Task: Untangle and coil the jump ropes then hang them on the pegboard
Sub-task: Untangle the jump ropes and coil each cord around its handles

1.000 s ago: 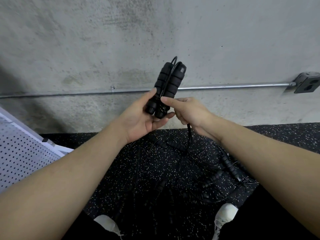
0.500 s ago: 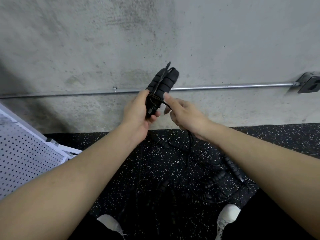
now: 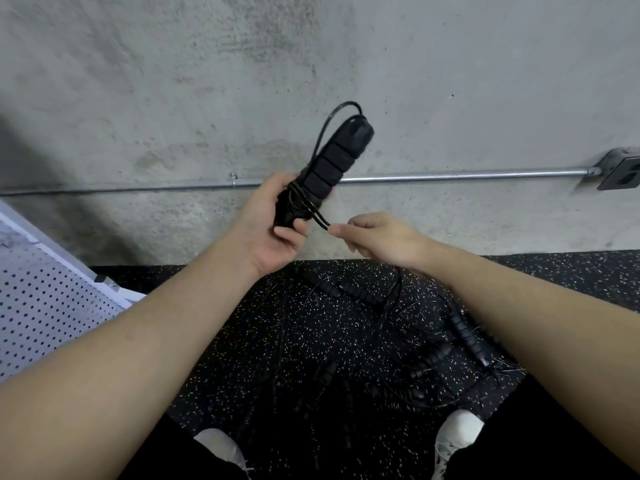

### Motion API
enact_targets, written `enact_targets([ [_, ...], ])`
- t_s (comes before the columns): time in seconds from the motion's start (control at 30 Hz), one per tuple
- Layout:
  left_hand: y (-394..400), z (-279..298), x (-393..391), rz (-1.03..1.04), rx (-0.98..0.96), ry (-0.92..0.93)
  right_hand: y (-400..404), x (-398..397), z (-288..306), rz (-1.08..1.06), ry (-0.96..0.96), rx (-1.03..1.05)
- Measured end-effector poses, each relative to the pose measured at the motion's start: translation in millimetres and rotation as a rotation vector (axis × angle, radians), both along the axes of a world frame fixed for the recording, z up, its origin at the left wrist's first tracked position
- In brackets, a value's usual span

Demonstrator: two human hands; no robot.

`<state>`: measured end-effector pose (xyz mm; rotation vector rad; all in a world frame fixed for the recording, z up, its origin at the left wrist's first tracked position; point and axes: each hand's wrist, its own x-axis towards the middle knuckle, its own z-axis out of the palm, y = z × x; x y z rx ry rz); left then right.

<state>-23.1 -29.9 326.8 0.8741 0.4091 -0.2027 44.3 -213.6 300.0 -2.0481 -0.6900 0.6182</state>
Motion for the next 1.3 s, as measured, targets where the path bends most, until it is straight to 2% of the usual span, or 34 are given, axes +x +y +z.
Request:
enact_targets([
  [0.1,-2.9,-2.9,-3.6,-0.150,0.104,0.040,-5.5,7.3,-2.5,-0.031,-0.062,-0.061],
  [0.2,-10.1,-4.8,-9.0,-0.309,0.240,0.101,-9.2,8.4,2.1,0.102,-0.083,0.006],
  [0.37,-10.8,-2.2,-17.0,-0.509,0.395,0.074,-37.3,8.1,18.0,0.121,0.007,-0.117],
  [0.43,-11.7,-1.0,-18.0,-0.601,0.595,0.017,-34.5,13.8,17.9,0.156,0.018,-0.092],
  [0.5,-16.3,-2.2,-18.8,-0.675,0.812,-0.052,-27.5,21.7,10.7,0.137,-0.002,-0.166],
  [0.63,-26.0,-10.6,-16.6,-0.675,0.967,-0.120,-24.5,28.1,6.8,0.044,-0.076,-0.178],
  [0.83,-27.3,-16.1,-11.2,-0.630,1.070,-0.090,-19.2,23.7,11.4,-0.027,-0.090,-0.182],
  [1.0,-36.5,-21.0,-8.5,-0.707,1.286,-0.054,-7.9,15.2,6.4,-0.096,-0.072,-0.152],
  [1.17,-36.8,-24.4,-4.8,-0.578,1.226,-0.014,2.9,9.4,12.3,-0.098,-0.086,-0.114],
  [1.3,-33.3,-33.5,-4.1,-0.353,0.938,0.056,12.0,-0.5,9.8,-0.046,-0.085,-0.135],
])
